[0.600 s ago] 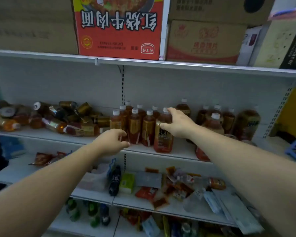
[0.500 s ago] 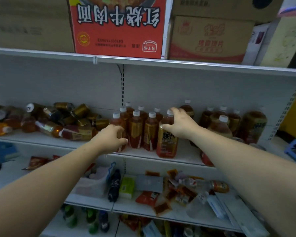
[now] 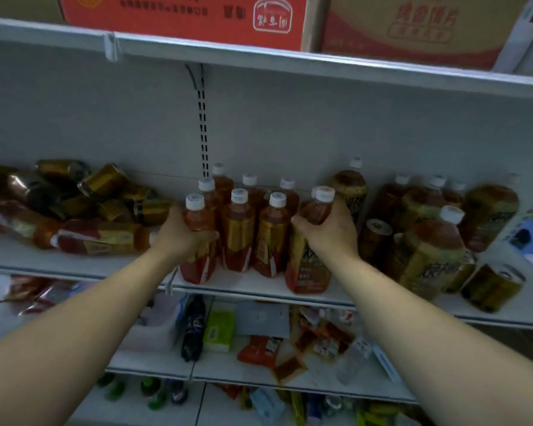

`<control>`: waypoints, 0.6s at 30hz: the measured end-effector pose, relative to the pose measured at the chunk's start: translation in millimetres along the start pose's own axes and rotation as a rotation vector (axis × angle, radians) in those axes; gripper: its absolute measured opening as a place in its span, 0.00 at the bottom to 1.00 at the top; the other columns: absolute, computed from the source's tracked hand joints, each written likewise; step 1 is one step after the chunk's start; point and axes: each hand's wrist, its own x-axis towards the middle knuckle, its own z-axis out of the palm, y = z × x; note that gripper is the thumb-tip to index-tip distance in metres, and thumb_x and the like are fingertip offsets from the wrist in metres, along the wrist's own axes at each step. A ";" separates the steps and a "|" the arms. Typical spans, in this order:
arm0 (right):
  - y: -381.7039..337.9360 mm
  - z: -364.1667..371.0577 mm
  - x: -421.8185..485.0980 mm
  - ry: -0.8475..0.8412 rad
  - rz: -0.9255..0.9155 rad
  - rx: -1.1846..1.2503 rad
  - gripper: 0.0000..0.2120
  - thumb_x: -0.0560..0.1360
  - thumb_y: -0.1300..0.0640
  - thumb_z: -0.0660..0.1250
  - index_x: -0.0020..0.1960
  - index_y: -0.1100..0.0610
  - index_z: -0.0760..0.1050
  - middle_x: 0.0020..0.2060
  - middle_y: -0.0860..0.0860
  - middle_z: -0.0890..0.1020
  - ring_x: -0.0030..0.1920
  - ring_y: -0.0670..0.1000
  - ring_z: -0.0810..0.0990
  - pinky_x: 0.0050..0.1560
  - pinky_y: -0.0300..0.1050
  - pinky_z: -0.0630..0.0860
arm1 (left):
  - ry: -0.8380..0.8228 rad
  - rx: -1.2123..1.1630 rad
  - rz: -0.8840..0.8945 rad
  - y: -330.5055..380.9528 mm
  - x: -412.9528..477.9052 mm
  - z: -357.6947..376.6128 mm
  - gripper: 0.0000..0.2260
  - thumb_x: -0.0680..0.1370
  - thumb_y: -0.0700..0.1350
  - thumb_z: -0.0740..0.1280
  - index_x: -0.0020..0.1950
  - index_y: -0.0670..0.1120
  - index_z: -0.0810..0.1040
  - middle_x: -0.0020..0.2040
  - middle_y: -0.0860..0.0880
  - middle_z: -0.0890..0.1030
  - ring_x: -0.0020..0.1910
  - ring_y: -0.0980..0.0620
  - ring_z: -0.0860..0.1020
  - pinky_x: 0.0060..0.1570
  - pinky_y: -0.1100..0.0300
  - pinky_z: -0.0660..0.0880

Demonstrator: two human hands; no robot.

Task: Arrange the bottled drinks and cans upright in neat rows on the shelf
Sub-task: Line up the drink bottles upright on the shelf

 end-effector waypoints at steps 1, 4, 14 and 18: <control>5.1 3.0 -0.3 0.014 -0.041 -0.029 0.21 0.65 0.44 0.75 0.53 0.51 0.73 0.50 0.44 0.78 0.53 0.47 0.77 0.51 0.41 0.71 | 0.024 -0.018 0.006 6.6 -7.0 3.2 0.34 0.63 0.48 0.77 0.65 0.45 0.67 0.55 0.52 0.77 0.55 0.53 0.77 0.55 0.52 0.75; 15.2 0.8 -3.7 -0.057 -0.049 -0.073 0.37 0.61 0.37 0.76 0.64 0.51 0.70 0.60 0.49 0.74 0.60 0.49 0.74 0.61 0.48 0.73 | 0.102 -0.044 0.007 10.8 -20.0 13.7 0.25 0.67 0.38 0.75 0.58 0.47 0.66 0.43 0.61 0.76 0.48 0.60 0.78 0.46 0.64 0.73; 28.0 -9.1 2.1 -0.209 -0.100 -0.114 0.49 0.62 0.40 0.78 0.74 0.50 0.56 0.69 0.52 0.66 0.67 0.55 0.69 0.65 0.52 0.70 | 0.201 -0.138 -0.021 24.3 -60.1 43.6 0.35 0.70 0.40 0.74 0.72 0.49 0.61 0.55 0.52 0.71 0.54 0.52 0.71 0.53 0.55 0.70; 30.5 -15.3 -3.5 -0.219 -0.106 -0.089 0.47 0.62 0.40 0.77 0.73 0.51 0.58 0.67 0.51 0.67 0.66 0.54 0.70 0.64 0.49 0.70 | 0.082 -0.161 -0.021 30.2 -68.4 54.0 0.38 0.69 0.37 0.74 0.73 0.50 0.57 0.56 0.52 0.71 0.55 0.52 0.71 0.53 0.55 0.69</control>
